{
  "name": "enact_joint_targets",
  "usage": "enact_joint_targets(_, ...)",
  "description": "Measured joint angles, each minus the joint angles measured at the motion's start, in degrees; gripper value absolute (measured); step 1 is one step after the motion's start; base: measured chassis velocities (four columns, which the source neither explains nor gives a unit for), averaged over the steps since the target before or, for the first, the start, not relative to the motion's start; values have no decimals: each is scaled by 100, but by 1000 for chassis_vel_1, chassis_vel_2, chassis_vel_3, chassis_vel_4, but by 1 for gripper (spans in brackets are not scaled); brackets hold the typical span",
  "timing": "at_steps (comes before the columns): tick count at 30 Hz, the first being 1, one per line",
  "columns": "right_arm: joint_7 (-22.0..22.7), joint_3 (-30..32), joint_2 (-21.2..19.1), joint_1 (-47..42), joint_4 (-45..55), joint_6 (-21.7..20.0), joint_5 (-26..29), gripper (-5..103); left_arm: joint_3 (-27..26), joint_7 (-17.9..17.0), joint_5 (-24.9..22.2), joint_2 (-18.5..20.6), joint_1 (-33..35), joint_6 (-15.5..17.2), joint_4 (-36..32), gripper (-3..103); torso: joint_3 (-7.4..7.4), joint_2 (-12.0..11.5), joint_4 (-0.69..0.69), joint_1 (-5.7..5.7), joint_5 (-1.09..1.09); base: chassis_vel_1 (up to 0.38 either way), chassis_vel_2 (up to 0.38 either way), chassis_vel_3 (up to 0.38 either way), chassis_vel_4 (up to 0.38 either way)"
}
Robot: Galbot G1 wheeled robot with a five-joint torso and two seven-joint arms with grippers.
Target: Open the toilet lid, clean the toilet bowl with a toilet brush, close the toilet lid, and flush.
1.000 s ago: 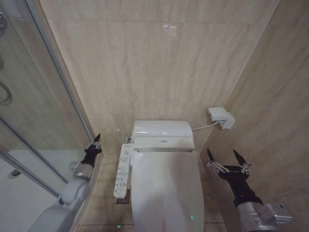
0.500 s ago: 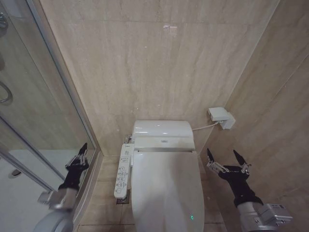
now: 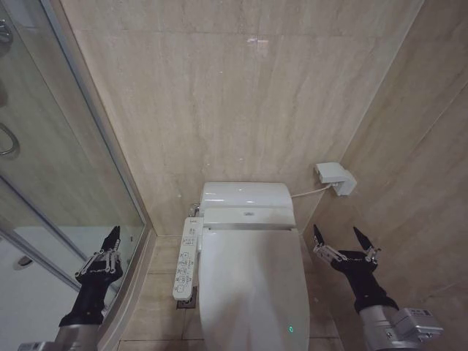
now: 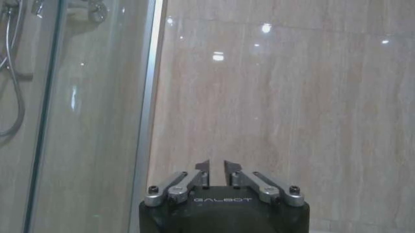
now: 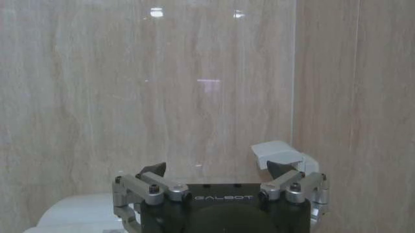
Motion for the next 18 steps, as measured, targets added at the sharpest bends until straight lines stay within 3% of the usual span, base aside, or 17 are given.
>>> enact_joint_targets(2,0,0,0,0,0,0,0,100,1,0,57,-22,30,-3,-20,-3,0,0,0,0,0,0,0,0,0)
enact_joint_targets(3,0,0,0,0,0,0,0,100,1,0,122,-44,56,-8,-28,22,0,0,0,0,0,0,0,0,0)
enact_joint_targets(9,0,0,0,0,0,0,0,100,112,-1,288,-99,144,16,-106,22,0,-1,0,0,0,0,0,0,0)
enact_joint_targets(10,0,0,0,0,0,0,0,100,117,-2,299,-97,156,33,-130,49,0,-1,0,0,0,0,0,0,0)
enact_joint_targets(16,0,0,0,0,0,0,0,100,97,-25,308,-77,223,123,-288,49,0,-1,1,0,0,0,0,0,0)
enact_joint_targets(17,0,0,0,0,0,0,0,100,99,-45,308,-59,246,156,-333,76,0,-1,1,0,0,0,0,0,0)
enact_joint_targets(18,0,0,0,0,0,0,0,100,111,-57,307,-39,263,183,-372,76,0,-1,1,0,0,0,0,0,0)
